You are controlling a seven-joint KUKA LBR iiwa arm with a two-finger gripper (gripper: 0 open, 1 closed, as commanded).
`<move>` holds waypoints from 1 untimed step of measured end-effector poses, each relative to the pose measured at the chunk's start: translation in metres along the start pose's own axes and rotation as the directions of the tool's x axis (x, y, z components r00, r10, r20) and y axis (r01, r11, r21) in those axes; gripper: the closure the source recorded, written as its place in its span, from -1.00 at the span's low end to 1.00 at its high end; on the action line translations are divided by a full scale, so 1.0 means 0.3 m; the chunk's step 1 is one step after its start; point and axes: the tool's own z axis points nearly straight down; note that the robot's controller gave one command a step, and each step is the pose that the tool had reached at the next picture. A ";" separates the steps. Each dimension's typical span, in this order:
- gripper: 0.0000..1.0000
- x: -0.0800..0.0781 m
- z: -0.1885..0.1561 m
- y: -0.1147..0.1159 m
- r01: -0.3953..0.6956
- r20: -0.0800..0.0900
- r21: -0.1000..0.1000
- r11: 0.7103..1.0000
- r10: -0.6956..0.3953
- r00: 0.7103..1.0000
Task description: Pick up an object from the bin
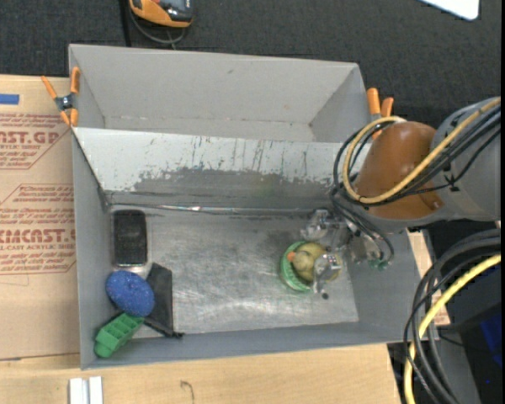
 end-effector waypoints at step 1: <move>1.00 0.000 0.000 0.000 0.000 0.000 0.000 1.000 0.000 1.000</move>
Offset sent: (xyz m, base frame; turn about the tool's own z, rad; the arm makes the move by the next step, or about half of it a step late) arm 0.0000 0.0000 0.0000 0.0000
